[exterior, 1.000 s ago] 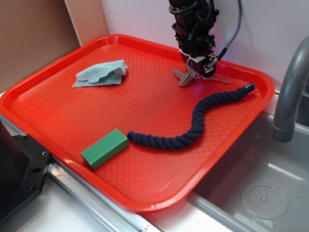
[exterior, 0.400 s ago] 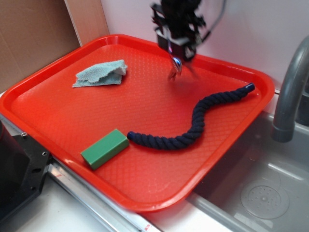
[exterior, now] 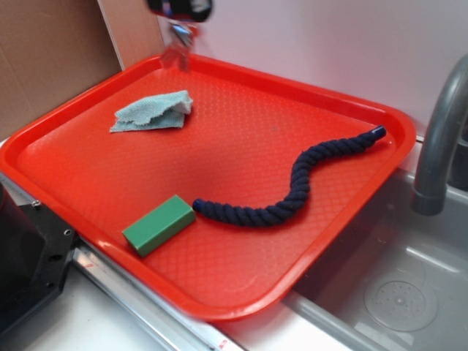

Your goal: Grab the silver keys.

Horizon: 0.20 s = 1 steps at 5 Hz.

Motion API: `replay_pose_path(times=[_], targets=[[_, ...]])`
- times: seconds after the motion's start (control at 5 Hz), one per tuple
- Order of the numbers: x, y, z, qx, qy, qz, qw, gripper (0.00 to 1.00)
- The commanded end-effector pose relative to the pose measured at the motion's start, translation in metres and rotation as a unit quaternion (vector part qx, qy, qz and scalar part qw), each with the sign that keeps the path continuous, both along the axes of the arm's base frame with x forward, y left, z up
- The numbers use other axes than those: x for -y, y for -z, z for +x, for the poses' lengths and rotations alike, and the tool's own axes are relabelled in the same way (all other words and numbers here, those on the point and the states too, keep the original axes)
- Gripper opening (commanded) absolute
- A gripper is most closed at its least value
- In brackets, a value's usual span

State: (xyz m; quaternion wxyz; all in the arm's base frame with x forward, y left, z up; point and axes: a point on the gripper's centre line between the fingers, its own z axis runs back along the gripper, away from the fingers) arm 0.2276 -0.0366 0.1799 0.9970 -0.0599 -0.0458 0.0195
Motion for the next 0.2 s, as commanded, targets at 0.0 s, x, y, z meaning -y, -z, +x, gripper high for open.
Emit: replay_pose_path(times=[0.0], targets=[[0.0017, -0.0105, -0.0189, -0.003, -0.059, 0.046, 0.997, 0.0]])
